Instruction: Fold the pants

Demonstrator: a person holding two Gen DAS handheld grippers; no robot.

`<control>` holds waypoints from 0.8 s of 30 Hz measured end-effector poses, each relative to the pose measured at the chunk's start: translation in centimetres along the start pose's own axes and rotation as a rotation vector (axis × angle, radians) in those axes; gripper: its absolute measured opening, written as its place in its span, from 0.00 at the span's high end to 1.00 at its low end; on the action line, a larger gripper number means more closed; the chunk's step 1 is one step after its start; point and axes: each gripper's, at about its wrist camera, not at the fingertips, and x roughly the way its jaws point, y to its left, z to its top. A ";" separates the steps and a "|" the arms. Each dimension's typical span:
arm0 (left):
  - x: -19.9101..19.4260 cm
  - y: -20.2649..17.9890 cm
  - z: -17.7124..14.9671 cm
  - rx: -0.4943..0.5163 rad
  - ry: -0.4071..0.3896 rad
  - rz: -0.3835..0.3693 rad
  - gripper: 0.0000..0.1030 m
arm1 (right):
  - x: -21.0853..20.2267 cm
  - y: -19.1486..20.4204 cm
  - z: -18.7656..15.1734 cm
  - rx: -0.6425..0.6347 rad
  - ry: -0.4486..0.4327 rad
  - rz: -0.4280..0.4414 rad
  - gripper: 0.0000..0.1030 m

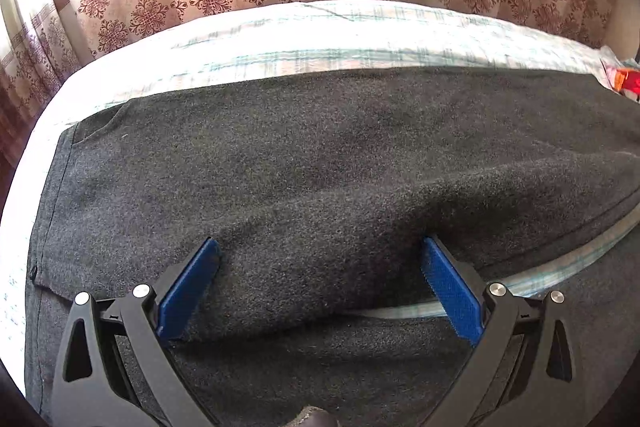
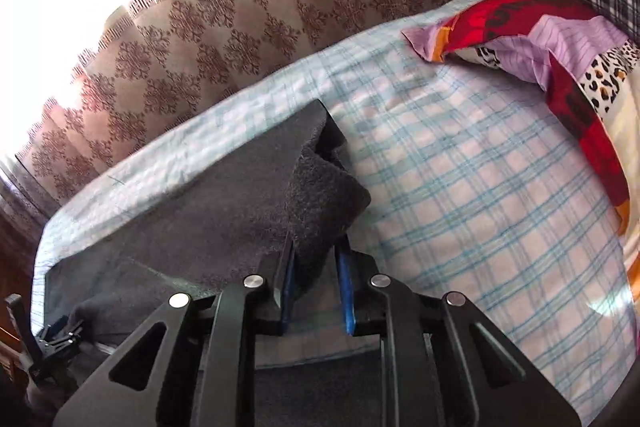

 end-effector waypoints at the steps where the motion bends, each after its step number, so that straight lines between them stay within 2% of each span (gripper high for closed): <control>1: 0.3 -0.1 -0.2 0.019 0.005 0.005 0.02 | 1.1 -0.4 -0.7 0.000 0.035 -0.027 0.83; 4: 0.9 -0.3 -0.4 0.051 0.020 0.009 0.02 | 2.5 -1.6 -2.3 0.005 0.050 -0.040 0.76; 6: 0.7 -0.1 -0.3 0.052 0.026 -0.007 0.02 | 1.8 -1.7 -2.3 -0.006 0.019 -0.083 0.61; 7: 0.5 0.1 -0.1 0.053 0.024 -0.022 0.02 | 1.1 -1.8 -2.2 -0.009 -0.006 -0.119 0.42; 8: 0.0 0.4 0.1 0.051 0.018 -0.044 0.02 | 0.4 -1.9 -1.9 -0.020 -0.036 -0.138 0.36; 11: -1.0 1.4 0.8 0.045 -0.012 -0.091 0.02 | -1.1 -1.2 -0.6 -0.082 -0.116 -0.183 0.36; 13: -1.3 2.0 1.7 0.053 -0.037 -0.073 0.02 | -1.1 -0.3 0.8 -0.118 -0.148 -0.177 0.36; 16: -0.8 2.9 3.1 0.039 -0.050 -0.042 0.02 | 0.9 1.0 3.2 -0.139 -0.132 -0.126 0.35; 19: 0.3 4.1 4.5 0.017 -0.040 -0.007 0.02 | 4.1 2.6 5.8 -0.157 -0.069 -0.066 0.35; 24: 3.0 6.5 6.7 -0.008 0.002 0.039 0.02 | 8.8 3.9 10.3 -0.166 -0.029 -0.069 0.35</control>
